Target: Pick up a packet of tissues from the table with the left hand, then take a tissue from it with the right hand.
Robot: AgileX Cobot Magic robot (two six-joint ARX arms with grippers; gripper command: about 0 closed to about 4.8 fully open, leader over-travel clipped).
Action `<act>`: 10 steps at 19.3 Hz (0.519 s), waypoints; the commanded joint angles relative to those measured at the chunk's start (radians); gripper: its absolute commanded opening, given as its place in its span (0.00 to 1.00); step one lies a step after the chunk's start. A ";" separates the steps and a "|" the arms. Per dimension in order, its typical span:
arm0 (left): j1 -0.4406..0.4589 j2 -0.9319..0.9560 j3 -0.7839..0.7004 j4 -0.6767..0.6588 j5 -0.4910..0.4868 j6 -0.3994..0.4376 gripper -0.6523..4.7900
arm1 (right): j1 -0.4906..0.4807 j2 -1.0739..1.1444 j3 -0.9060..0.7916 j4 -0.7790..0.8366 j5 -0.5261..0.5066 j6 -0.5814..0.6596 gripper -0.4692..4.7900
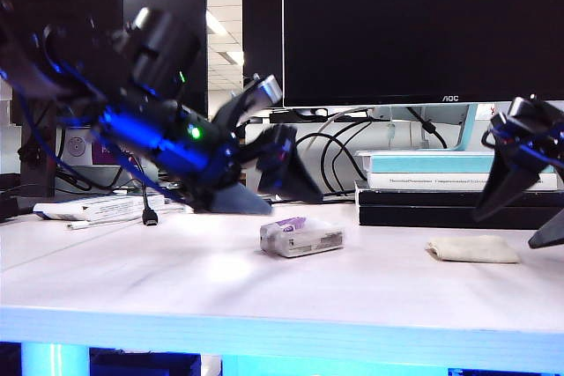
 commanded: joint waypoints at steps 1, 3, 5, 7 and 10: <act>0.007 -0.065 0.003 -0.030 -0.030 0.001 1.00 | 0.001 -0.063 0.004 0.020 0.002 0.006 0.76; 0.018 -0.134 0.003 -0.045 -0.063 0.005 1.00 | 0.000 -0.143 0.004 0.037 0.027 0.006 0.76; 0.022 -0.213 0.003 -0.080 -0.116 0.035 1.00 | 0.000 -0.250 0.000 0.043 0.080 -0.020 0.76; 0.040 -0.311 -0.018 -0.113 -0.191 0.094 1.00 | 0.000 -0.394 -0.031 0.082 0.158 -0.040 0.73; 0.127 -0.553 -0.167 -0.073 -0.254 0.138 1.00 | -0.011 -0.707 -0.142 0.175 0.311 -0.066 0.72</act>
